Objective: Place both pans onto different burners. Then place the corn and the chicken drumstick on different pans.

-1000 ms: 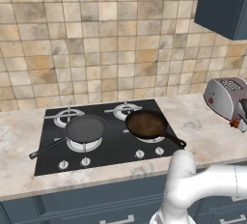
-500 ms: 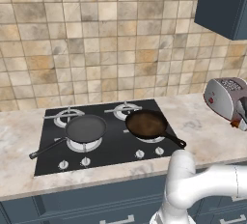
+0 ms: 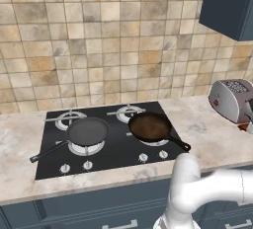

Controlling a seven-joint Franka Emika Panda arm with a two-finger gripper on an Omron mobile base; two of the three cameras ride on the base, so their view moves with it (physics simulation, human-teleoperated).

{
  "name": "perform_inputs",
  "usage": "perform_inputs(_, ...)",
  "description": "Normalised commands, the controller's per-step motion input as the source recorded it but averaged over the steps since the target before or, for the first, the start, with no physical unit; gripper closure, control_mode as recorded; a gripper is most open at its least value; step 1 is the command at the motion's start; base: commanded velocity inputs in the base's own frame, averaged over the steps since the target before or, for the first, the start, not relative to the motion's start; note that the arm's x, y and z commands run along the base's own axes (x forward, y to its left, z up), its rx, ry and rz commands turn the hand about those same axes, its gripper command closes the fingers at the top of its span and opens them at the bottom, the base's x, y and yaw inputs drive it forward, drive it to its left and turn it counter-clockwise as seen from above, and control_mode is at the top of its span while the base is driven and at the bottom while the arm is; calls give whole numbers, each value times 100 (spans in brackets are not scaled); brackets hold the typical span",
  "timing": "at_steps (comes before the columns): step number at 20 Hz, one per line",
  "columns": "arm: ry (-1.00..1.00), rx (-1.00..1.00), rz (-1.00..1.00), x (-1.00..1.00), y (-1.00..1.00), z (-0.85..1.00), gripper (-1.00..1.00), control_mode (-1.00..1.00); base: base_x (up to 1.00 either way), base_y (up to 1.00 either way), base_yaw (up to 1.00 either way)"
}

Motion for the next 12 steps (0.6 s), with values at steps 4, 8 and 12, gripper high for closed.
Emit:
perform_inputs(4, -2, 0, 0, -97, 17, 32, 100, -100, 0, 0, 0)
perform_inputs(8, 0, 0, -3, -93, 44, 41, 100, -100, 0, 0, 0)
perform_inputs(12, 0, 0, -9, -68, 70, 46, 100, -100, 0, 0, 0)
